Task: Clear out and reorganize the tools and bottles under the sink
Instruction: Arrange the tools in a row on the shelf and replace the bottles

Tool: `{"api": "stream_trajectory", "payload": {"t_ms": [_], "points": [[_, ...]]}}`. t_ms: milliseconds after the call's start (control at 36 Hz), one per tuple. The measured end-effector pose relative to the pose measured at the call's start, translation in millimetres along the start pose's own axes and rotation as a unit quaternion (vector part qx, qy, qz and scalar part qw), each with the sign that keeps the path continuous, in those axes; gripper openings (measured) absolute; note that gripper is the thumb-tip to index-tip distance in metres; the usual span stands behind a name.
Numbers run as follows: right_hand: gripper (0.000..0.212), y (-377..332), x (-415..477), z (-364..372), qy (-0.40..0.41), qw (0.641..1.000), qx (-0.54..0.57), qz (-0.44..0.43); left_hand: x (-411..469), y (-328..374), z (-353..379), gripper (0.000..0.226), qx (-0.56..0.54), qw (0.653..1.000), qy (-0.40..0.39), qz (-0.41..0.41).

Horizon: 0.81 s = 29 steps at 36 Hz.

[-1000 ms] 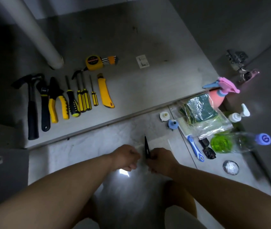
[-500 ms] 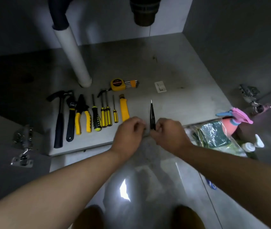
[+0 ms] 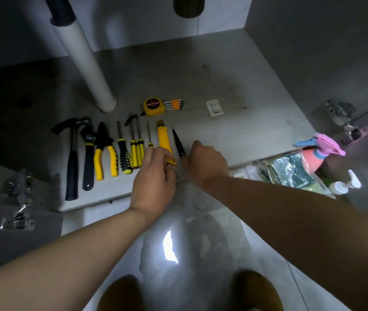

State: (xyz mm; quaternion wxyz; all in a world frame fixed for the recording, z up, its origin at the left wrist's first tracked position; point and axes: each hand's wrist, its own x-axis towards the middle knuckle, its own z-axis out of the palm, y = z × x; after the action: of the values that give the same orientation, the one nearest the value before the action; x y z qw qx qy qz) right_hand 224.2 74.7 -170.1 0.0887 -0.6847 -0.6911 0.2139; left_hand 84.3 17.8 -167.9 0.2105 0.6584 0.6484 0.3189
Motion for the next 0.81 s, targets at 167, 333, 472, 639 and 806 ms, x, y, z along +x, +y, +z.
{"api": "stream_trajectory", "payload": {"t_ms": [167, 333, 472, 639, 806], "points": [[0.018, 95.3, -62.1, -2.9, -0.056, 0.995, -0.058, -0.065, -34.9, 11.7, 35.3, 0.022, 0.048, 0.968, -0.228, 0.094], [0.037, 170.2, -86.9, -0.6, -0.065, 0.994, -0.082, 0.044, -29.3, 22.3, 94.5, 0.056, 0.075, 0.909, -0.403, 0.078], [0.054, 186.1, -79.9, 9.6, -0.07, 0.994, -0.031, 0.077, -2.6, 40.4, 144.1, 0.078, 0.116, 0.908, -0.387, 0.11], [0.047, 188.7, -67.8, 14.5, -0.043, 0.999, -0.018, 0.022, 25.2, 46.9, 190.3, 0.078, 0.184, 0.885, -0.39, 0.178], [0.038, 190.5, -60.6, 15.8, -0.075, 0.994, -0.073, -0.017, 18.8, 35.5, 187.2, 0.051, 0.19, 0.893, -0.364, 0.182]]}}
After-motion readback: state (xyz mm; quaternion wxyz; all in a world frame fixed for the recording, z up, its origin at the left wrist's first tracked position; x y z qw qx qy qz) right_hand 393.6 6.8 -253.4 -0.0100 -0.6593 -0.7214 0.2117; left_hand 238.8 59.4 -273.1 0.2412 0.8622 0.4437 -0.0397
